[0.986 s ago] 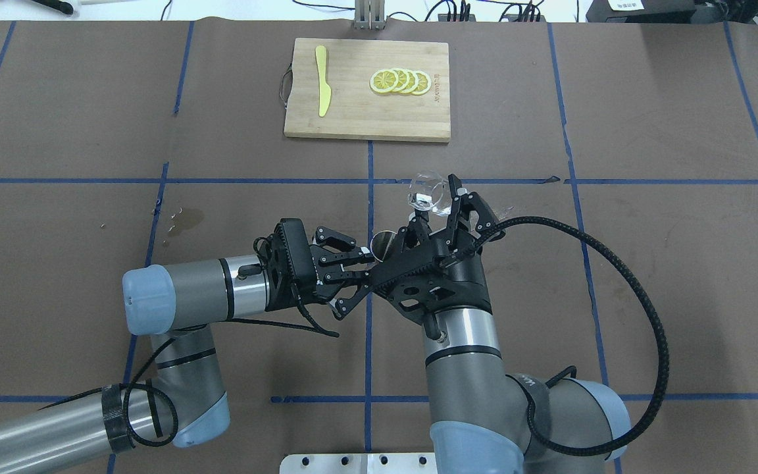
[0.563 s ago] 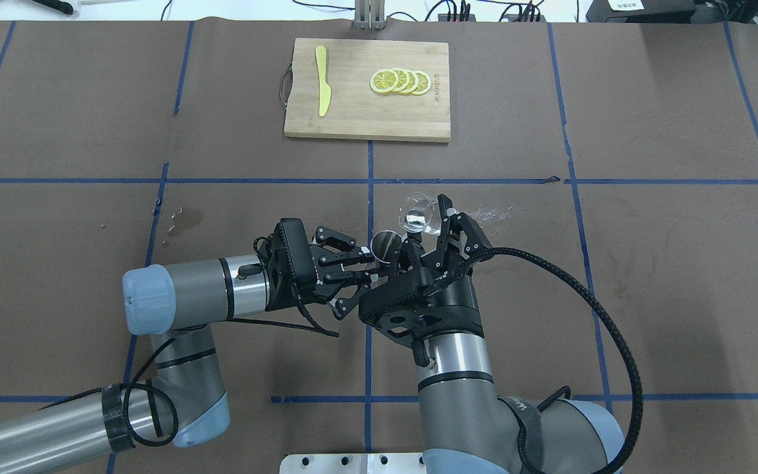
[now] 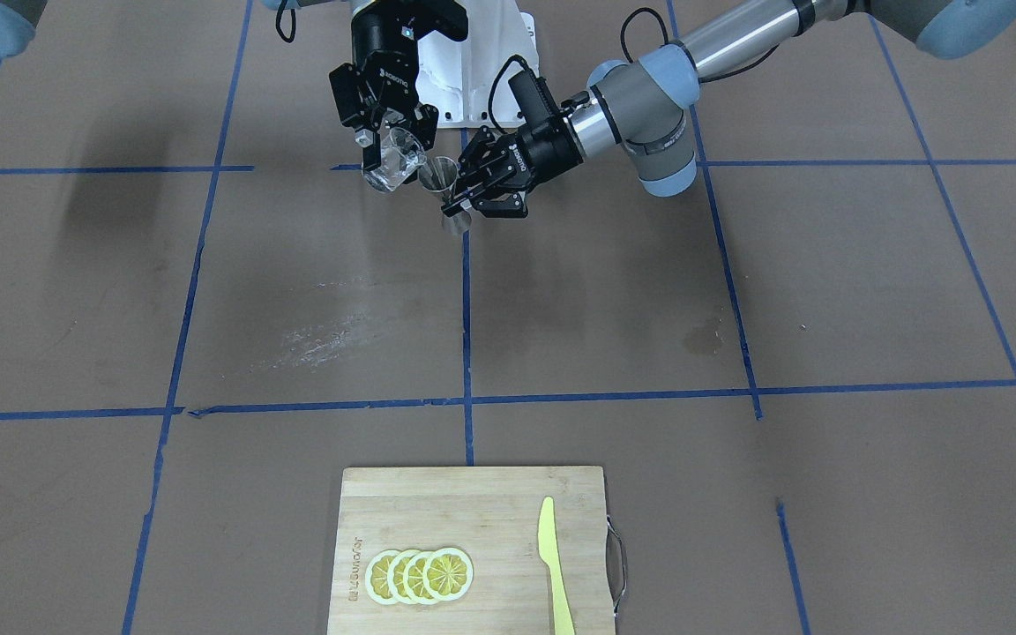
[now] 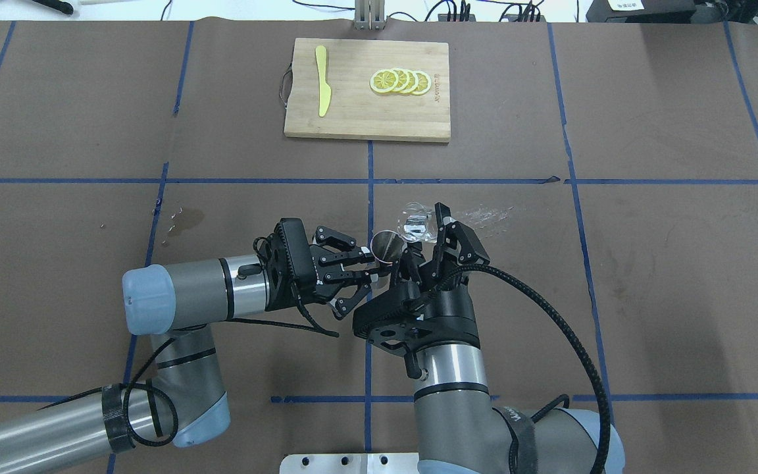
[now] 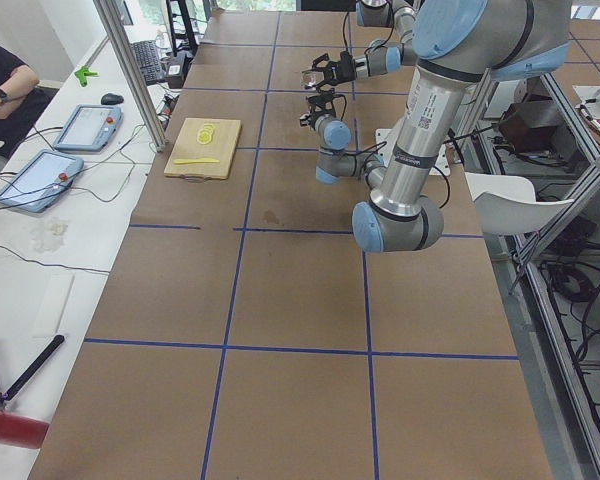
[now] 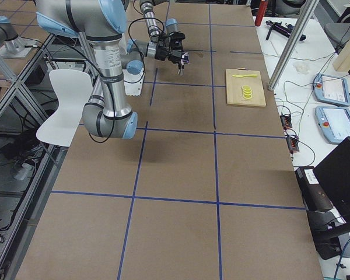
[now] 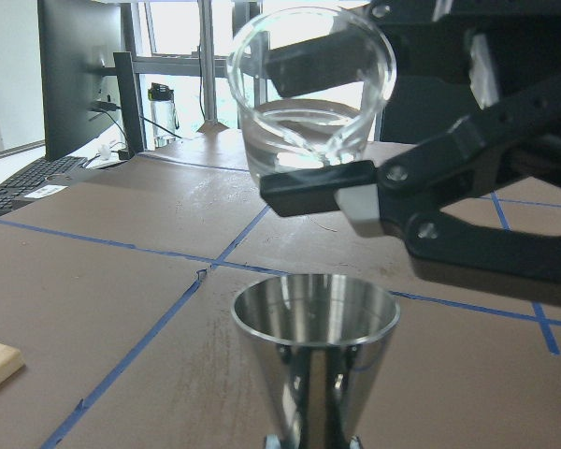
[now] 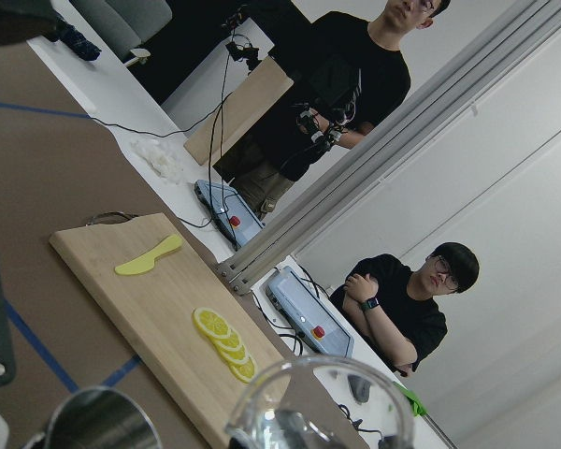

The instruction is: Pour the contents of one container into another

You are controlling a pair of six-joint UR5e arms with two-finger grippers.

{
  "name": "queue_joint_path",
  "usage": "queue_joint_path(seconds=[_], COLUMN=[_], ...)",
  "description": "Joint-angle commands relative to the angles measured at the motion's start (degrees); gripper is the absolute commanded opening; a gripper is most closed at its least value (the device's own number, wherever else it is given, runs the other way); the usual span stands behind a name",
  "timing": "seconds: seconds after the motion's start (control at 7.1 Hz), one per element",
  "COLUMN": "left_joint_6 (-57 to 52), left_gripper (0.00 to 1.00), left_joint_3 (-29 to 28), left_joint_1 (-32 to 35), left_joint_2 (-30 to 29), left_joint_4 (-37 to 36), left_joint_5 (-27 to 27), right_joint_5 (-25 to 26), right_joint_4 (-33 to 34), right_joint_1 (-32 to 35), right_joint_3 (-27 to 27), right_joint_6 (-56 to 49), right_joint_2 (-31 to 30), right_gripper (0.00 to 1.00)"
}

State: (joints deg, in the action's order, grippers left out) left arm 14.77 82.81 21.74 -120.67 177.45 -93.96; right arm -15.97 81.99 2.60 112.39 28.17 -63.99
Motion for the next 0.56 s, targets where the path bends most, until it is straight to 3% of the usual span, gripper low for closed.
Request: queue_joint_path(seconds=[0.0,0.42], left_joint_6=[0.0,0.0], left_gripper=[0.00,0.00], left_joint_3=[0.1,0.1], left_joint_1=[0.1,0.0], left_joint_2=[0.0,0.0], left_joint_4=[0.0,0.0], left_joint_5=[0.0,0.0], right_joint_5=[0.1,0.2], right_joint_4=[0.5,0.6], right_joint_1=[-0.1,-0.1], right_joint_3=[-0.1,-0.1], right_joint_6=[-2.5,-5.8], right_joint_2=[0.1,0.5], right_gripper=[0.00,0.00])
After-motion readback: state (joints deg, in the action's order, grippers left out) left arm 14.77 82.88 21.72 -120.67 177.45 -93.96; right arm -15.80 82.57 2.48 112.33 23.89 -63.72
